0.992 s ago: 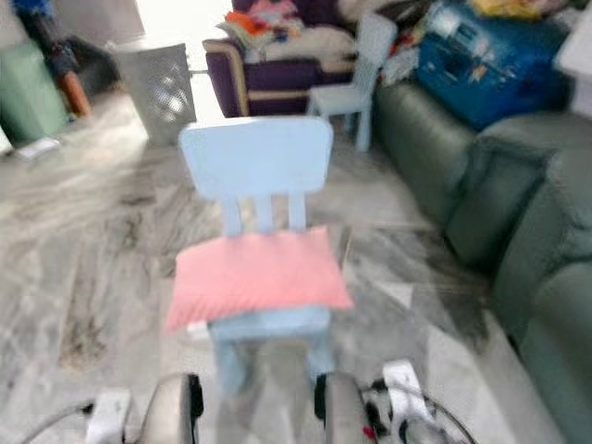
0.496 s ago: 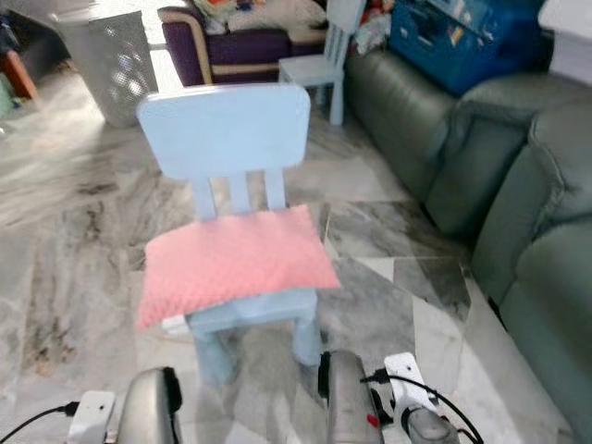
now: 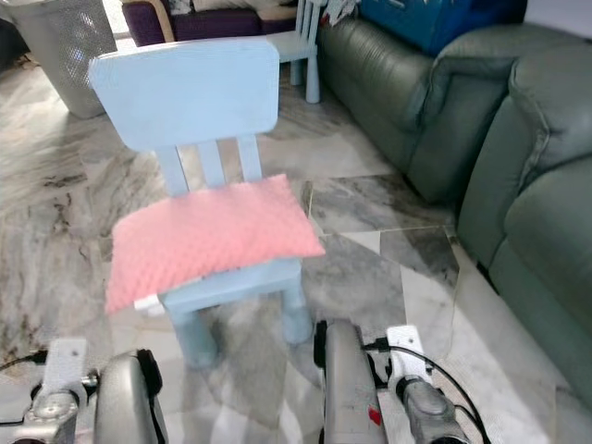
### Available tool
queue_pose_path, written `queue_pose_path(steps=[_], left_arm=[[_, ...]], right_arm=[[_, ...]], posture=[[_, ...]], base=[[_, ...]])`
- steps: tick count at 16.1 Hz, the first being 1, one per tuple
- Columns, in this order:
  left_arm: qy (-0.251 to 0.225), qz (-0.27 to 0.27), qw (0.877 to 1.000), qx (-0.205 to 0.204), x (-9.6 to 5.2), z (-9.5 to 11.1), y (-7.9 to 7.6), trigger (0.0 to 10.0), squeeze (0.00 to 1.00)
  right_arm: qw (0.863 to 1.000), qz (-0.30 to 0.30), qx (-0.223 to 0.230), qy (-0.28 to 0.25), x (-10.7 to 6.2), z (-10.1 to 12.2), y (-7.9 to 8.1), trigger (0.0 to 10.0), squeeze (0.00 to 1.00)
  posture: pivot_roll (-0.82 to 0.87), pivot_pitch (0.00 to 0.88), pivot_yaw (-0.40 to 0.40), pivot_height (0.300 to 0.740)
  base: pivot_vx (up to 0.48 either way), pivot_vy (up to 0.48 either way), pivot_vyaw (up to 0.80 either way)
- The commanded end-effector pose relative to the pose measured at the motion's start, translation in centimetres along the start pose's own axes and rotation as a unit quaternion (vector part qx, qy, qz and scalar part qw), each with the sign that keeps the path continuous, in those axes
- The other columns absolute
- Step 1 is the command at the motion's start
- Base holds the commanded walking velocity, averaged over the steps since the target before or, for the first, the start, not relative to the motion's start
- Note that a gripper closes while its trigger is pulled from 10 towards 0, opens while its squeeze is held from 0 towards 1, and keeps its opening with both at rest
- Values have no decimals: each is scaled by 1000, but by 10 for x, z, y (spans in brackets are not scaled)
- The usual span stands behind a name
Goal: Move the pillow to the sofa
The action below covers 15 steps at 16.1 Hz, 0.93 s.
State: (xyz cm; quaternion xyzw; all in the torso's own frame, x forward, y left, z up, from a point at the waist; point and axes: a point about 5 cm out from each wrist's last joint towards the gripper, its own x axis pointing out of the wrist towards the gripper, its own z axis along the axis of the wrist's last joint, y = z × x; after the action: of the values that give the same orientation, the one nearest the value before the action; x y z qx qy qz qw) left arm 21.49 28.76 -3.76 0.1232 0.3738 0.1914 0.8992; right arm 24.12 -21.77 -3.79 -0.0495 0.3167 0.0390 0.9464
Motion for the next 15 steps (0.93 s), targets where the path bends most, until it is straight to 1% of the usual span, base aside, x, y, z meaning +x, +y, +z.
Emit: queue_pose_path(steps=[1, 15], left_arm=[[-43, -8, 999, -10, 3, 23, -5, 10000, 0], [-43, -8, 999, -10, 3, 23, -5, 10000, 0]], right_arm=[[999, 13, 0, -44, 7, 22, 8, 10000, 0], [999, 13, 0, -44, 7, 22, 8, 10000, 0]], posture=[[-157, 1, 14, 354], [-157, 1, 14, 354]], base=[[0, 0, 0], [0, 0, 0]])
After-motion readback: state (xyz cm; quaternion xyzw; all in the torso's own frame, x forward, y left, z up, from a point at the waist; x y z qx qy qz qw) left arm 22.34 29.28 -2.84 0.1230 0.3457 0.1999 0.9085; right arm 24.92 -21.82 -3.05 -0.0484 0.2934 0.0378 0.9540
